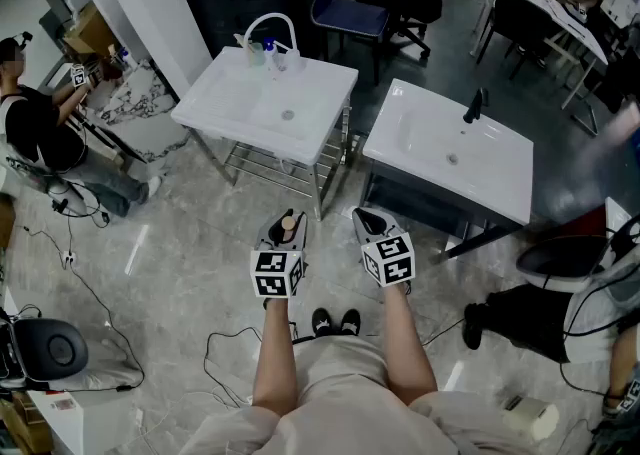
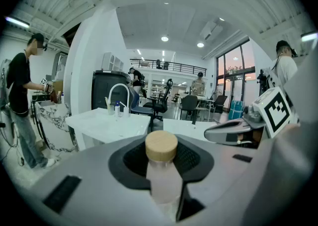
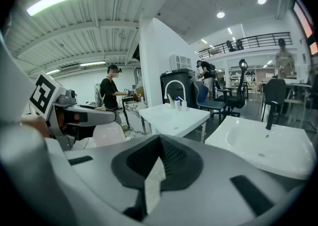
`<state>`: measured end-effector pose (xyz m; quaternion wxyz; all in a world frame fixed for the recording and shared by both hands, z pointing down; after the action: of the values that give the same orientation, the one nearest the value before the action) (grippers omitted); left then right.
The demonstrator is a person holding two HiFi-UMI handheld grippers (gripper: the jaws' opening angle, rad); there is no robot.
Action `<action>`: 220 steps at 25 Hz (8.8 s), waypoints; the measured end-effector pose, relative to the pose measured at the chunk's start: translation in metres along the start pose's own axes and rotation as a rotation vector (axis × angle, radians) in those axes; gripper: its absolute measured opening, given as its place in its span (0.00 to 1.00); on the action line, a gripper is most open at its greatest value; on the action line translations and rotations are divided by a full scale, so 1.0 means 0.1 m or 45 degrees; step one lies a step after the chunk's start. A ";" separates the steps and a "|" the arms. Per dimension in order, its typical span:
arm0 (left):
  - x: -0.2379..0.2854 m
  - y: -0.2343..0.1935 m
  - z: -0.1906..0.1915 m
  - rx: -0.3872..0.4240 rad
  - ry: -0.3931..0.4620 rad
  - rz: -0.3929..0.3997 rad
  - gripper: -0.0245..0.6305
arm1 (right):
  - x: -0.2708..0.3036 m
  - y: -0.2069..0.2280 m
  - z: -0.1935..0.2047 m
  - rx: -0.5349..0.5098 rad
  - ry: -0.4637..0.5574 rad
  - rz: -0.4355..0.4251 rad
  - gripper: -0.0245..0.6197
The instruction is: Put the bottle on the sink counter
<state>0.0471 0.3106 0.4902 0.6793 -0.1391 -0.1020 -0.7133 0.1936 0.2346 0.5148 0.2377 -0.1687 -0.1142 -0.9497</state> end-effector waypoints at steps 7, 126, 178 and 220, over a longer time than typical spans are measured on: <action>-0.02 -0.06 0.00 -0.003 0.009 -0.002 0.21 | 0.01 -0.03 0.03 -0.014 -0.005 0.027 0.05; 5.34 -2.16 -1.38 0.228 -0.067 0.470 0.21 | 3.81 2.60 -1.34 0.274 0.041 0.346 0.05; 6.40 -1.92 -0.83 0.256 -0.111 0.367 0.21 | 3.12 2.73 -0.65 0.466 -0.100 0.560 0.05; 6.38 -1.88 -0.78 0.282 -0.065 0.389 0.22 | 3.06 2.72 -0.72 0.482 -0.027 0.522 0.05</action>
<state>-0.1693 -0.3051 0.6395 0.7882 -0.0953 -0.1748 -0.5824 0.0534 -0.1477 0.6004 0.4510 -0.1509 -0.2554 -0.8418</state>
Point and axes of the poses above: the fingertips, and each gripper's own axes: x forward along the fingers, y to its right, z out of its underside, the point moved 4 cm from there along -x, backward along the fingers, and after that the axes turned 3 degrees about -z, right-handed, at the moved point
